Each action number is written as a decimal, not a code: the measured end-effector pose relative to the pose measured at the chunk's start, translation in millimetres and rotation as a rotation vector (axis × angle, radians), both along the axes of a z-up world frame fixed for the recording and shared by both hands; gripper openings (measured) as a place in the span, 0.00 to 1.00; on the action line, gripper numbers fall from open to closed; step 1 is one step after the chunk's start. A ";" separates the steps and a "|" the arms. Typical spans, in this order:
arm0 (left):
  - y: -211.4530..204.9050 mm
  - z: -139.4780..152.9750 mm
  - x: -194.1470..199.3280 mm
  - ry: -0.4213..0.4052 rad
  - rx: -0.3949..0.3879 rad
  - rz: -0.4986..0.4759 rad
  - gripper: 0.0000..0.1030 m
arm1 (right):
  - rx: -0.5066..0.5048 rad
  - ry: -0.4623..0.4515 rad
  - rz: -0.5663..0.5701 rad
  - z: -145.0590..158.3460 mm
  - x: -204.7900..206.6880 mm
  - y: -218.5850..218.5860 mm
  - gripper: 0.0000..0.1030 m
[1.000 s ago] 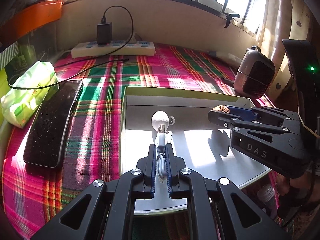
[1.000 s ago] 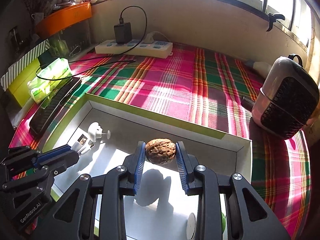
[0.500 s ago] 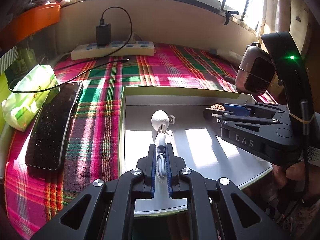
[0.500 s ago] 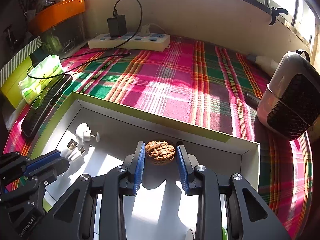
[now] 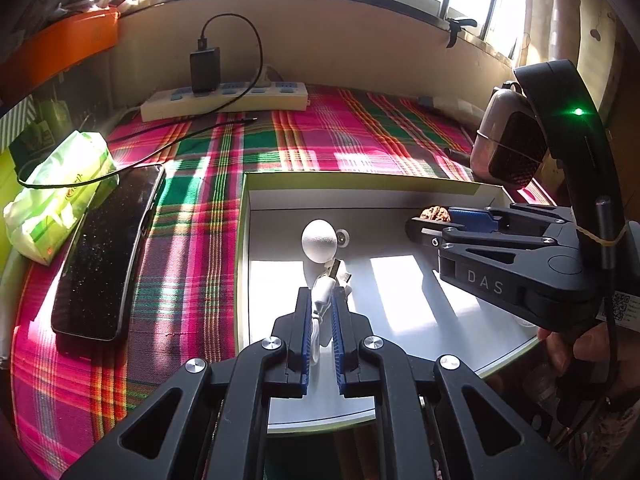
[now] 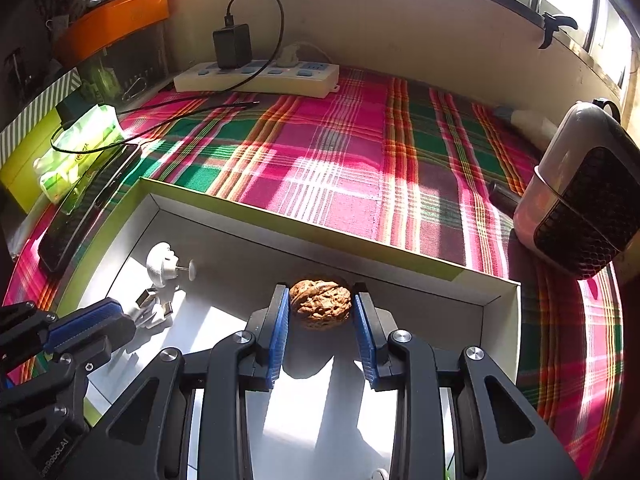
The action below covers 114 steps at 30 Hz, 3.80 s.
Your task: Organize objects
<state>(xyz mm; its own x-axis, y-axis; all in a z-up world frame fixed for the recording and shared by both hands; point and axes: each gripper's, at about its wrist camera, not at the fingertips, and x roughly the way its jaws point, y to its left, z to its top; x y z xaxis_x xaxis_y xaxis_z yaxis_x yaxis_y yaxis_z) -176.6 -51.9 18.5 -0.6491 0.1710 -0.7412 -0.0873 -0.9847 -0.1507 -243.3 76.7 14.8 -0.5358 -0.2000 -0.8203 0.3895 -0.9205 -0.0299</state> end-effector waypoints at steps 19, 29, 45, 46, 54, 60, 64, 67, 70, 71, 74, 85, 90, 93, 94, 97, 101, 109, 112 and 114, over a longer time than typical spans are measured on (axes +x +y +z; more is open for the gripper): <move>4.0 1.6 1.9 -0.002 0.009 -0.018 0.21 | -0.014 -0.001 -0.011 1.0 2.3 2.7 0.43; 2.8 6.2 13.6 0.002 0.016 0.001 0.24 | -0.047 0.021 -0.030 11.1 15.1 14.0 0.43; 4.2 17.2 50.4 0.073 -0.021 0.027 0.26 | -0.113 0.066 -0.059 29.5 58.6 35.0 0.43; 4.3 17.3 52.8 0.074 -0.016 0.024 0.26 | -0.119 0.070 -0.060 31.1 62.3 36.1 0.43; 4.3 25.0 73.0 0.101 -0.013 0.028 0.26 | -0.141 0.107 -0.065 40.2 94.0 46.0 0.43; 5.1 27.1 91.2 0.120 -0.007 0.032 0.26 | -0.171 0.127 -0.076 43.2 115.9 54.9 0.43; 7.1 26.9 103.3 0.123 0.009 0.015 0.26 | -0.189 0.122 -0.079 39.2 129.3 62.0 0.43; 7.8 26.1 111.5 0.125 0.022 0.009 0.26 | -0.198 0.119 -0.079 35.5 136.9 66.1 0.43; 8.7 23.9 115.7 0.119 0.031 0.001 0.27 | -0.194 0.119 -0.082 32.6 142.9 68.4 0.43; 9.2 22.7 117.2 0.115 0.031 -0.003 0.27 | -0.194 0.121 -0.083 32.1 144.6 69.7 0.43; 10.1 20.6 121.7 0.109 0.042 -0.012 0.27 | -0.202 0.122 -0.085 30.0 150.8 73.1 0.43; 15.5 8.2 132.3 0.070 0.156 -0.127 0.33 | -0.231 0.105 -0.095 19.8 169.2 86.7 0.43; 21.3 2.2 134.6 0.049 0.174 -0.163 0.34 | -0.232 0.101 -0.093 16.3 174.7 88.6 0.43; 26.5 2.2 137.1 0.052 0.167 -0.193 0.34 | -0.236 0.096 -0.087 14.6 178.0 89.2 0.43; 28.1 1.9 137.1 0.050 0.161 -0.198 0.34 | -0.236 0.093 -0.086 13.6 179.0 89.4 0.43; 32.8 0.0 136.6 0.042 0.151 -0.210 0.34 | -0.236 0.090 -0.081 12.2 181.3 90.3 0.43; 35.8 -3.7 133.8 0.026 0.136 -0.205 0.34 | -0.239 0.087 -0.083 11.8 182.2 91.7 0.43; 37.6 -10.6 127.2 -0.001 0.120 -0.189 0.34 | -0.240 0.078 -0.074 9.7 183.3 90.7 0.43; 37.6 -11.4 126.6 -0.006 0.121 -0.190 0.34 | -0.239 0.074 -0.068 8.9 184.1 89.3 0.43; 36.1 -11.8 125.9 -0.007 0.119 -0.177 0.33 | -0.237 0.072 -0.062 8.6 184.2 88.2 0.43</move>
